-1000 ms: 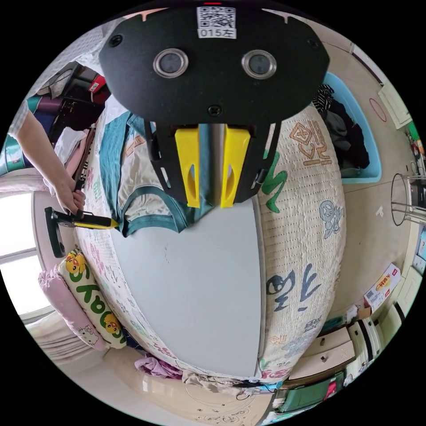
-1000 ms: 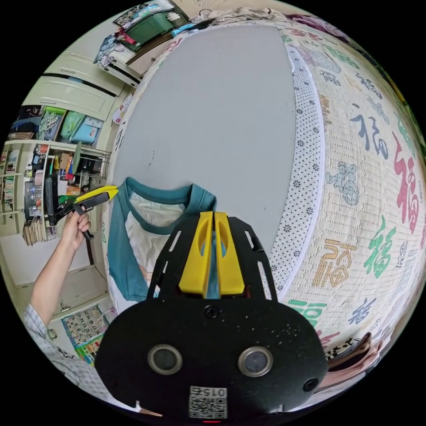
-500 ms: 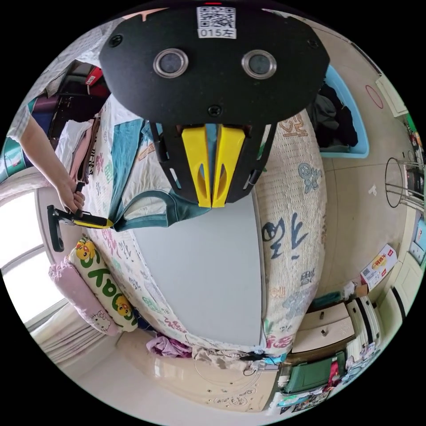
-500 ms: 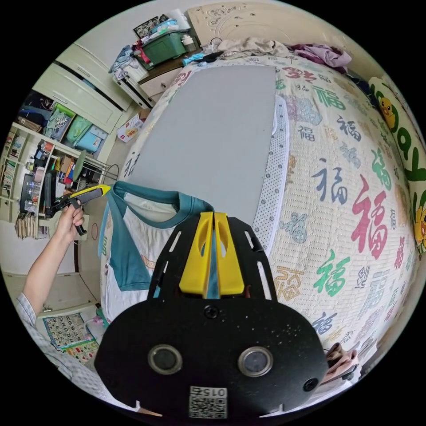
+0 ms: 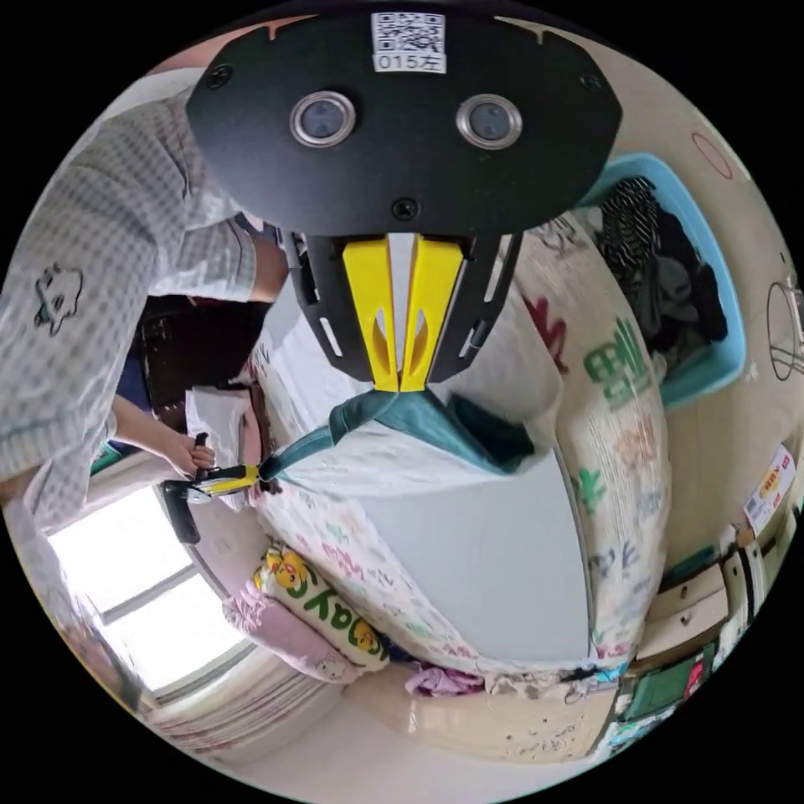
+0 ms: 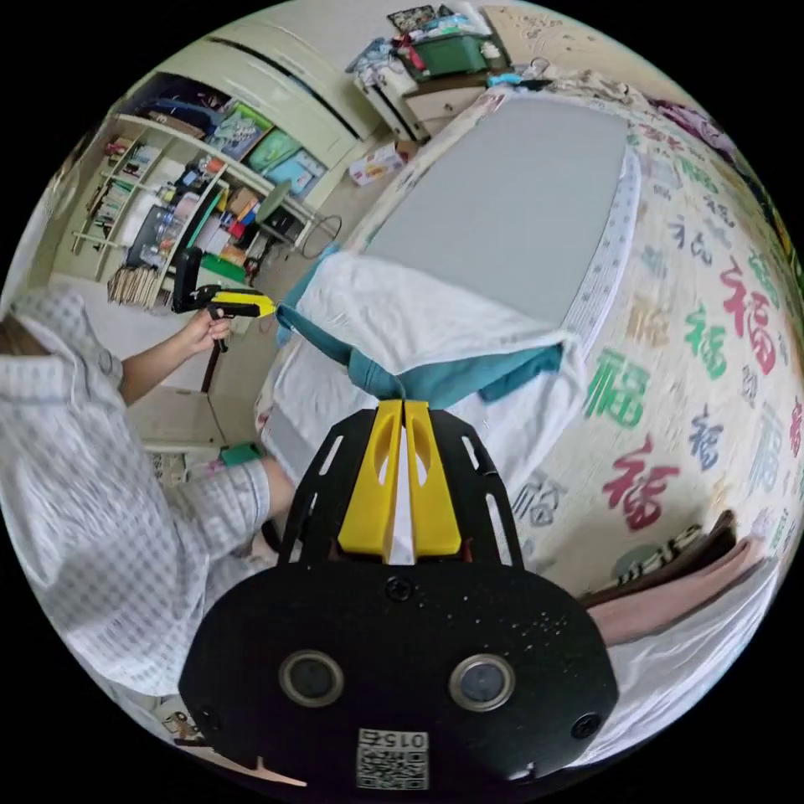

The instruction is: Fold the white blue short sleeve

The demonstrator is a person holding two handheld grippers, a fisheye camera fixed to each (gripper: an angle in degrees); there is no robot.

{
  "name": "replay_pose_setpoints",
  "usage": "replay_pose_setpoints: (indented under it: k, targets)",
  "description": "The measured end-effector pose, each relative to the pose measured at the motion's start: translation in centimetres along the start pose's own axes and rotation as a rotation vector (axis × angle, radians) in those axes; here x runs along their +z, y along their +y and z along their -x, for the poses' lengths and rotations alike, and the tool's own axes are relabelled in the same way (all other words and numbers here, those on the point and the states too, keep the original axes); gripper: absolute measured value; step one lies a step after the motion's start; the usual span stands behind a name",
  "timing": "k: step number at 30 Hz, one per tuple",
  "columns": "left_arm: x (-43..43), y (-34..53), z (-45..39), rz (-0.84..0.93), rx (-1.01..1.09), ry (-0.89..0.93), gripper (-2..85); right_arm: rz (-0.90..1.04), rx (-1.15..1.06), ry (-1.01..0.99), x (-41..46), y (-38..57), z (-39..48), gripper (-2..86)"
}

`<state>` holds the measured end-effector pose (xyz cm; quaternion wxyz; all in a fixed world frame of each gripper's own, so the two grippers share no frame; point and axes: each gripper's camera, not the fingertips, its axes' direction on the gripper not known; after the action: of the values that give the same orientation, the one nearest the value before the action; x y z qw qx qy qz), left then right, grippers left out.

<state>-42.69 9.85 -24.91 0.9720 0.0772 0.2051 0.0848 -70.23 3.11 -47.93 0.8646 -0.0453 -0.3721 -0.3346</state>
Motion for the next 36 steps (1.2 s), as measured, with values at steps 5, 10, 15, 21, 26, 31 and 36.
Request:
replay_pose_setpoints:
  k: [5, 10, 15, 21, 26, 31, 36]
  targets:
    - [8.3, 5.6, -0.5, 0.185, -0.132, -0.061, -0.6, 0.182, 0.152, -0.061, 9.1, 5.6, -0.2, 0.2]
    - [12.1, 7.1, -1.8, 0.288, -0.128, -0.154, -0.6, 0.276, 0.157, -0.036, 9.2, 7.6, 0.8, 2.5]
    - [11.8, 7.5, -2.7, 0.181, -0.192, -0.151, -0.7, 0.193, 0.116, -0.016, 3.5, 7.4, 2.6, 1.5]
    - [17.9, 5.1, -4.2, 0.139, -0.159, -0.115, -0.7, 0.111, 0.078, -0.103, 2.3, 3.9, 4.1, 0.4]
    - [22.8, 6.2, -4.3, 0.256, -0.175, -0.225, -0.7, 0.186, 0.156, -0.043, 3.1, 6.6, 3.4, -0.3]
    - [24.8, 5.4, -4.7, 0.383, -0.21, -0.323, -0.6, 0.154, 0.356, -0.091, -1.2, 9.8, 0.7, 0.0]
    - [24.6, -1.7, -8.0, 0.247, -0.07, -0.298, 0.8, -0.062, 0.595, -0.109, -8.8, 16.8, -4.0, 3.6]
